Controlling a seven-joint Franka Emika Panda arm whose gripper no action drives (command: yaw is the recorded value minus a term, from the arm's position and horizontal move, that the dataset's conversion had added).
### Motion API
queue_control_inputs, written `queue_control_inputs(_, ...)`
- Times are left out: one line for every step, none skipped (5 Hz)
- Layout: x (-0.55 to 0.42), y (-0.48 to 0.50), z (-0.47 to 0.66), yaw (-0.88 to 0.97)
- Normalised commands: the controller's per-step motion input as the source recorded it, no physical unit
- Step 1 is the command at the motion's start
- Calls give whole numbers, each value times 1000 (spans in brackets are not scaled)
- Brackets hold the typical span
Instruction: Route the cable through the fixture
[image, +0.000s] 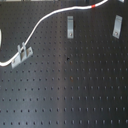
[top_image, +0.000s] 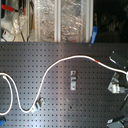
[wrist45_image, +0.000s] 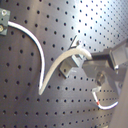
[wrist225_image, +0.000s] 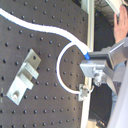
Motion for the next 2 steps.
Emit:
queue_control_inputs(7,9,0,0)
queue_control_inputs(89,119,3,0)
